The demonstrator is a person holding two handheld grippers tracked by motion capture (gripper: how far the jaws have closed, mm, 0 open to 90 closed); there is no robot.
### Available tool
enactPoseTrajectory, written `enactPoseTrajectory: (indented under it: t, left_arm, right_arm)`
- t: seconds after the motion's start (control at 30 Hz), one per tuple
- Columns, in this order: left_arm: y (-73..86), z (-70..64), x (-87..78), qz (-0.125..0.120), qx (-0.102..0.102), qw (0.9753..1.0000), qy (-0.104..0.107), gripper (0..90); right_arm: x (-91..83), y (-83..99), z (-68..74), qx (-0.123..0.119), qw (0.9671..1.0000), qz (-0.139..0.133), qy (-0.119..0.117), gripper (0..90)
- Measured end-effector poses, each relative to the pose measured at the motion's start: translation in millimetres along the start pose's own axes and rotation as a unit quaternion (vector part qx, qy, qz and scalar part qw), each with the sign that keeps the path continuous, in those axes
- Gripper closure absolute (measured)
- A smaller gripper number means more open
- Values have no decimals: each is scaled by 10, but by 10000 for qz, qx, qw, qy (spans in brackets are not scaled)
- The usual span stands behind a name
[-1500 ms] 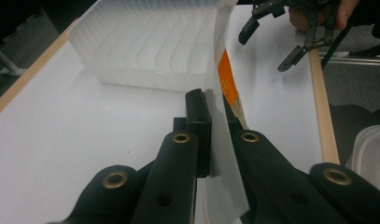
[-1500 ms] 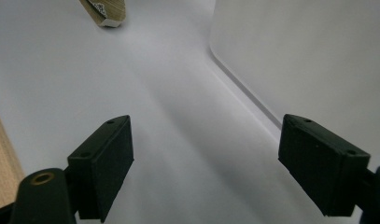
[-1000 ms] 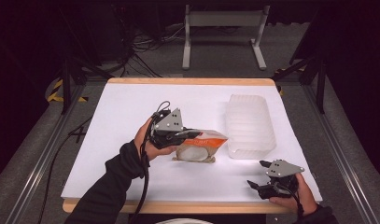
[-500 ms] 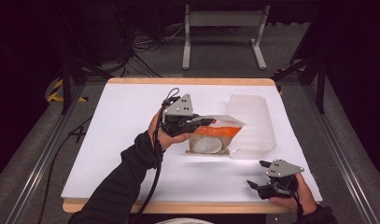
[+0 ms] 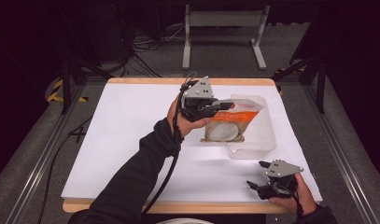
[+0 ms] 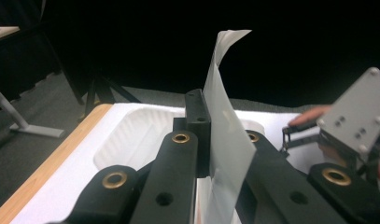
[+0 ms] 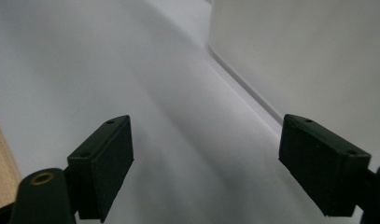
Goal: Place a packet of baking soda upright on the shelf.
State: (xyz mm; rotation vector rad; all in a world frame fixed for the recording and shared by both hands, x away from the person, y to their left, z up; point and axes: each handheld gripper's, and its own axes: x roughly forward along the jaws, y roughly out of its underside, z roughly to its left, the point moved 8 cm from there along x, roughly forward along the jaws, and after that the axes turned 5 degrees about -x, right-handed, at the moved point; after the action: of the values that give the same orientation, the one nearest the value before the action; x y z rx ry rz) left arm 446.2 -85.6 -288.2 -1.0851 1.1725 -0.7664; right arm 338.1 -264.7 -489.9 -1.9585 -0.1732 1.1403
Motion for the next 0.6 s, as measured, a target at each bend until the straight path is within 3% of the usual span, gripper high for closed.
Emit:
enactPoseTrajectory:
  t: [0.27, 0.6]
  left_arm:
    - [-107, -9, 261, -47, 22, 10000, 33, 899]
    - [-98, -35, 690, -76, -256, 9996, 119, 899]
  right_arm:
    - [-2, 3, -1, -5, 10000, 4, -6, 185]
    - [-12, 4, 8, 9, 10000, -24, -54, 184]
